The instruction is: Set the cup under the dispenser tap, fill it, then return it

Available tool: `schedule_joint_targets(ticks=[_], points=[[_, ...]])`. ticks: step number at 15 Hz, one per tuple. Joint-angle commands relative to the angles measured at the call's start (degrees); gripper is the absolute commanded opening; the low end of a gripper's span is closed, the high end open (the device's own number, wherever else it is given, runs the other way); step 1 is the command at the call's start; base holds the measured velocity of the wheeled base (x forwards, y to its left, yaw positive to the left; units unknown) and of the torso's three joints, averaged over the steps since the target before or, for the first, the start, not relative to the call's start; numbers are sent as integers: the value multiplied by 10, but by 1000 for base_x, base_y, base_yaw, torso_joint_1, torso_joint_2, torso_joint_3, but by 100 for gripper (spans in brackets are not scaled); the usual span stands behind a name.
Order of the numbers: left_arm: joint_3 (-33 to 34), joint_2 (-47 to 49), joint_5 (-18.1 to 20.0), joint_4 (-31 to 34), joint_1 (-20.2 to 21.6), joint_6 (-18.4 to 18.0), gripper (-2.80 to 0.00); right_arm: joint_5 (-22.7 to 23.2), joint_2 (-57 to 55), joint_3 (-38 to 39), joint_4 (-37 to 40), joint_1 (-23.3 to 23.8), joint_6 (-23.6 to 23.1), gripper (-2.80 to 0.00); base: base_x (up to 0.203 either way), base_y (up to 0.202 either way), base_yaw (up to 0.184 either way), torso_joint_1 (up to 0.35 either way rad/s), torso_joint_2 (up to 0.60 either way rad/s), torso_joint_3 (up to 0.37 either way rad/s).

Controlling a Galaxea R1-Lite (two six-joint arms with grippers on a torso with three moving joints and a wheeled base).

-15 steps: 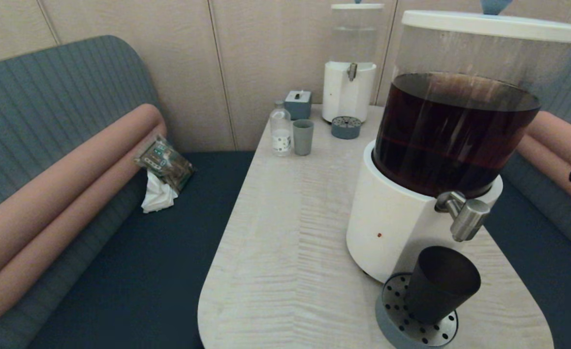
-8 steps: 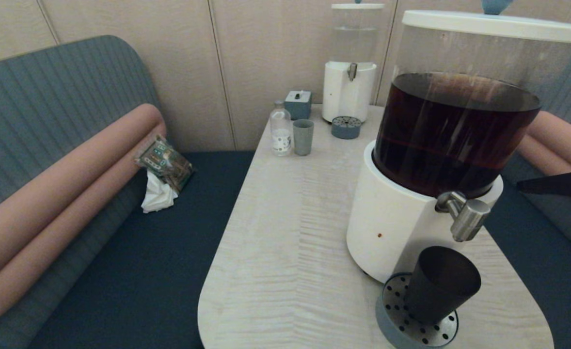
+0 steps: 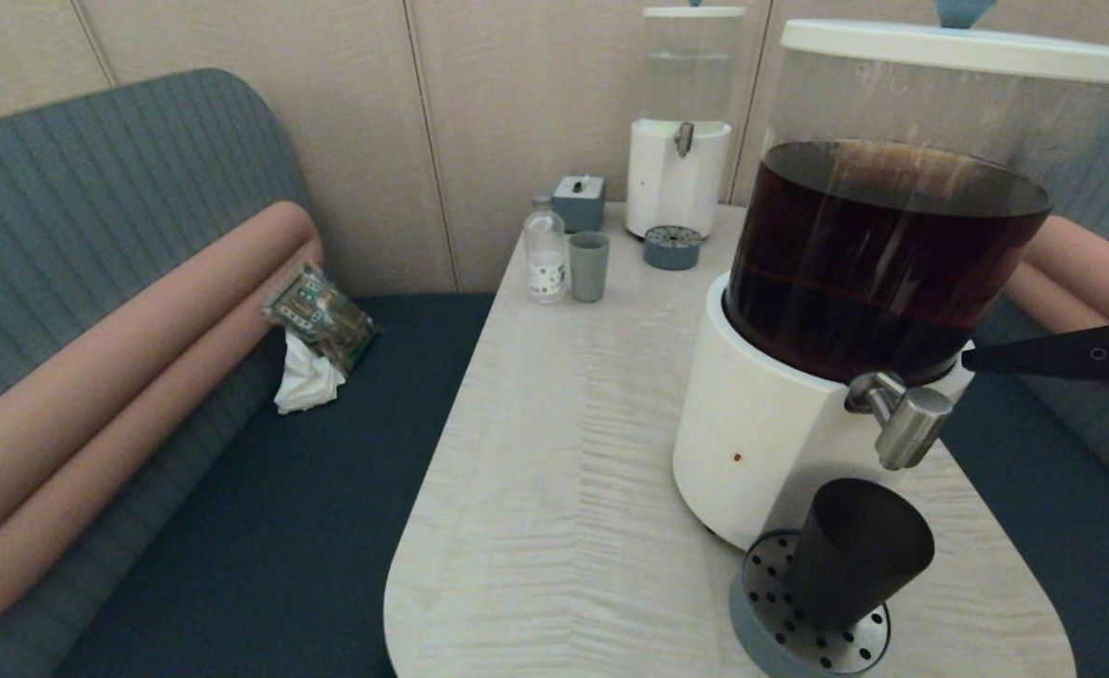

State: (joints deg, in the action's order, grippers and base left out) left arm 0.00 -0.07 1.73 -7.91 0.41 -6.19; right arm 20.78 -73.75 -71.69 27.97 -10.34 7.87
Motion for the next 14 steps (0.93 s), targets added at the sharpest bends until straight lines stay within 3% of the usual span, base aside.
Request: schedule_joint_targets(ticks=[1, 14], points=[[23, 1, 0, -1, 0, 0, -280, 2, -9, 1, 1, 0, -1, -280, 0, 0, 0, 0, 0, 0], [23, 1, 0, -1, 0, 0, -280, 36, -19, 29, -43, -2, -16, -280, 0, 0, 0, 0, 0, 0]])
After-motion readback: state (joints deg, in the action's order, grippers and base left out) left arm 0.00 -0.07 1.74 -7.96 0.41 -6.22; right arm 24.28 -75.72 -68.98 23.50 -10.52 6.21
